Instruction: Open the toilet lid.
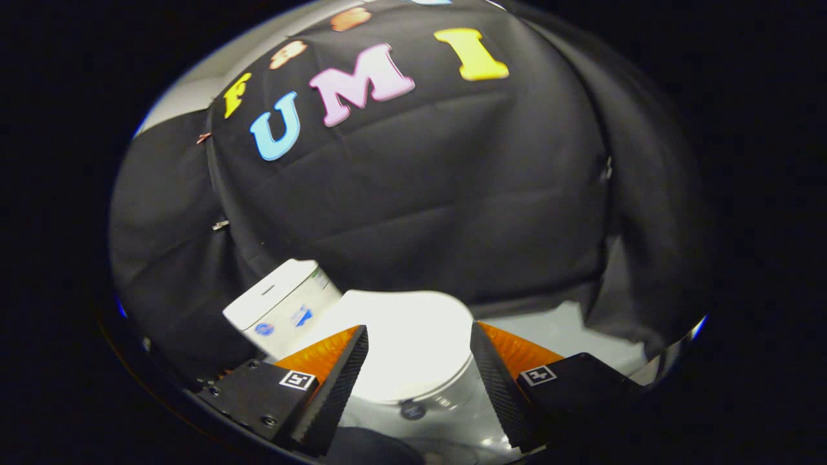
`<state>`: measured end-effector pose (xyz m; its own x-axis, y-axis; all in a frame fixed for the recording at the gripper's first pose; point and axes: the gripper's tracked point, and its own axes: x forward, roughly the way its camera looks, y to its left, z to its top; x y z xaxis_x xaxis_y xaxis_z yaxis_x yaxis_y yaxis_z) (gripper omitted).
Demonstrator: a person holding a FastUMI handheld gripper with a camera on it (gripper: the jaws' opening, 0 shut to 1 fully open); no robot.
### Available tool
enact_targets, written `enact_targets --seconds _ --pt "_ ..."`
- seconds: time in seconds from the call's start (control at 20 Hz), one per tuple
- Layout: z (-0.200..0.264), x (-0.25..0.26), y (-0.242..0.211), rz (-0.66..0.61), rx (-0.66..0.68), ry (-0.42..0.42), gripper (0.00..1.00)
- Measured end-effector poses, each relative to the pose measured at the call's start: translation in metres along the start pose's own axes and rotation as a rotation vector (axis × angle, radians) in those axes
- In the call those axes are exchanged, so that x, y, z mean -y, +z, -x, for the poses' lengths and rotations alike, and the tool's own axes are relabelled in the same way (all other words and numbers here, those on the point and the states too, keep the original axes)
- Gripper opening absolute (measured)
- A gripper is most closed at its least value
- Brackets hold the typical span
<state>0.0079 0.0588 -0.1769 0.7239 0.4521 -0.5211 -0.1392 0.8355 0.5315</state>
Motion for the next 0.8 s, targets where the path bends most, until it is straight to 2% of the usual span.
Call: enact_targets --seconds 0.15,0.45,0.6,0.8 --pt "-0.021 0.035 -0.054 -0.094 -0.171 -0.01 0.99" --pt "-0.053 0.052 -0.137 -0.207 -0.361 0.031 0.96" --pt "-0.062 0.055 -0.172 -0.223 -0.429 0.039 0.96" --pt "-0.076 0.051 -0.187 -0.217 -0.445 0.071 0.96"
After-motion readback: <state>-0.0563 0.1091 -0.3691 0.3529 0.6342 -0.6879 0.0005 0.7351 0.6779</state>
